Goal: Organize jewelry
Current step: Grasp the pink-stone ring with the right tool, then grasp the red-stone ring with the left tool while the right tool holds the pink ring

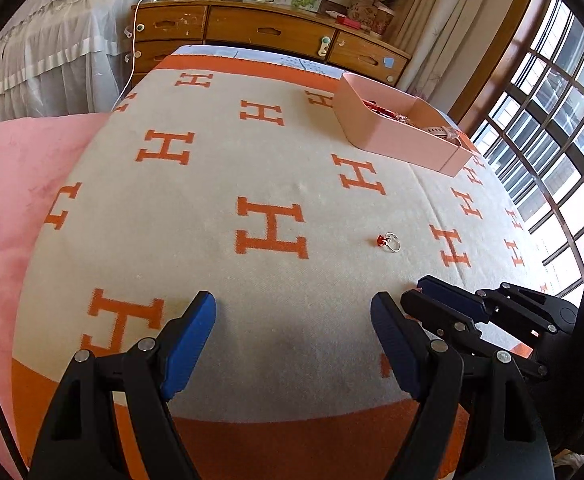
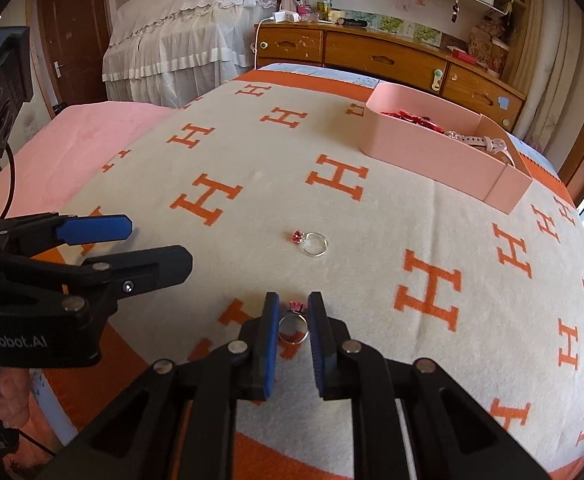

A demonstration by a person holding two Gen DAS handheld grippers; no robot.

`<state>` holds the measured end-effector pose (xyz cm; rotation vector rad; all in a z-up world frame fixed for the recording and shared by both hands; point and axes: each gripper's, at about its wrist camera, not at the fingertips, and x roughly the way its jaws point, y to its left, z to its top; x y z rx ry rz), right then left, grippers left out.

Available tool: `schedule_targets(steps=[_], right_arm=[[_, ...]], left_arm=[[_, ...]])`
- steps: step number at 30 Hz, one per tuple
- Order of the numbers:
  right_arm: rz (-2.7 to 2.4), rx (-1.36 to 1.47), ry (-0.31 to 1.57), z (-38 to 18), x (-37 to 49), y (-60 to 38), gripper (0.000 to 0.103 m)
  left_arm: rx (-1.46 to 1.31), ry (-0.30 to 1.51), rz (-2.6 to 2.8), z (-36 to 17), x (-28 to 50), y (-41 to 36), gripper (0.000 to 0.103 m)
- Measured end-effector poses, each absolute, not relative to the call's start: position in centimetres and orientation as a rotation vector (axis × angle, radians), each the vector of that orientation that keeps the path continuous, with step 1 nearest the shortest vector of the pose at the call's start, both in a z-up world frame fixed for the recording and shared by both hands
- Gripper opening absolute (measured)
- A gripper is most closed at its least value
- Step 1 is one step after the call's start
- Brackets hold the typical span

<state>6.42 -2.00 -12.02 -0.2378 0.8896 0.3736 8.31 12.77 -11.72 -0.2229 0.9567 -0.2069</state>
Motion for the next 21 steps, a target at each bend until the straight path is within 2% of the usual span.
schedule_targets(steps=[4,12,21], right_arm=[[0.393,-0.211,0.896,-11.7,6.5,-2.7,0.008],[0.378,-0.088,0.913,-11.6,7.3,-6.1,0.008],[0.398,0.021,0.910,-11.2,8.3,-9.7,0.008]], left_arm=[[-0.212,0.957,-0.202,-11.7,8.3,12.4,0.078],[-0.144,0.970,-0.199,-11.8,9.0,9.8,0.078],[0.103,0.893,-0.325,-10.3,11.6,6.5,0.078]])
